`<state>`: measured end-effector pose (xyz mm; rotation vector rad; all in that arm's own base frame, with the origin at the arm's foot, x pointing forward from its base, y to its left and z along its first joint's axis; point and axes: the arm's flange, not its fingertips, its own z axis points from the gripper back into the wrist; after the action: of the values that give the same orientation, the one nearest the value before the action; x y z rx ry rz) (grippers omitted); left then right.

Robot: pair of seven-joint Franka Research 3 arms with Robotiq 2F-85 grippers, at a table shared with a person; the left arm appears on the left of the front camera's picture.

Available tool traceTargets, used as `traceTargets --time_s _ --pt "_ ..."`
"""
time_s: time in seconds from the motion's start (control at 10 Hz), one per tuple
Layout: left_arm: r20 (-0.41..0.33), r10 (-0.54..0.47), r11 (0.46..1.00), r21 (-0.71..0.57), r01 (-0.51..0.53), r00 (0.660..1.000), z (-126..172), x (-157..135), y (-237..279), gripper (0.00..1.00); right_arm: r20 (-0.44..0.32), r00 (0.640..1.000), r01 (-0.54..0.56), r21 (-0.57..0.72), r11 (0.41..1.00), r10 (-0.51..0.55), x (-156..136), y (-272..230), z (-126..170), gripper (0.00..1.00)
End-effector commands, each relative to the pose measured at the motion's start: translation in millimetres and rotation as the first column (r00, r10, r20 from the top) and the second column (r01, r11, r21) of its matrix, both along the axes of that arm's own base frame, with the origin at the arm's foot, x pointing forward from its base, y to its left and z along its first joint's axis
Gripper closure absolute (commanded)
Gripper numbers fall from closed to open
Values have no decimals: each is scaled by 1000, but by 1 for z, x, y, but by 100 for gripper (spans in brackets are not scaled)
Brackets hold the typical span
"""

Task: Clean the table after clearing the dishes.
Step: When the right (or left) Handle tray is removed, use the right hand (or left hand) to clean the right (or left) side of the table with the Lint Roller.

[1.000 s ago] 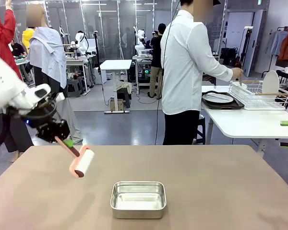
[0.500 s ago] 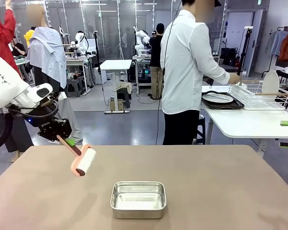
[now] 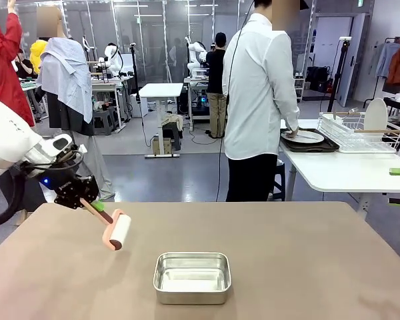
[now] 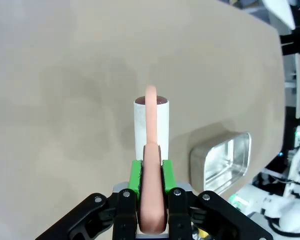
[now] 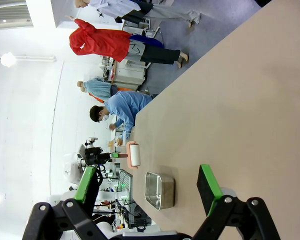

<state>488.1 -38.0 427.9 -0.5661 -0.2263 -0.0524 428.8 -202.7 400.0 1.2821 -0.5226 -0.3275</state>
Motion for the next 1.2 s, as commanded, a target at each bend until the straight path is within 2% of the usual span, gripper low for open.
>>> traceTargets --time_s 0.0,0.2,0.4,0.6,0.7,0.8,0.9,1.1 --pt "-50 6 992 -123 -12 999 -10 15 5 79 -1 1000 -10 -6 1000 10 -2 1 3 0" --pt "-85 7 983 -180 -22 996 -30 20 3 79 -1 1000 -10 -6 1000 10 -2 1 3 0" --pt "-88 30 985 -166 -45 996 -46 18 7 79 -1 1000 -10 -6 1000 10 -2 1 3 0" --pt "-71 30 971 -236 -46 997 -68 18 21 79 -1 1000 -10 -6 1000 10 -2 1 3 0" --pt "-56 4 970 -241 -17 998 -82 17 28 79 -1 1000 -10 -6 1000 10 -2 1 3 0" --pt "-77 -14 971 -241 -5 997 -95 19 38 79 -1 1000 -10 -6 1000 10 -2 1 3 0" --pt "-90 12 983 -180 -28 996 -108 23 56 79 -1 1000 -10 -6 1000 10 -2 1 3 0" --pt "-76 9 978 -206 -25 997 -118 26 78 79 -1 1000 -10 -6 1000 10 -2 1 3 0"
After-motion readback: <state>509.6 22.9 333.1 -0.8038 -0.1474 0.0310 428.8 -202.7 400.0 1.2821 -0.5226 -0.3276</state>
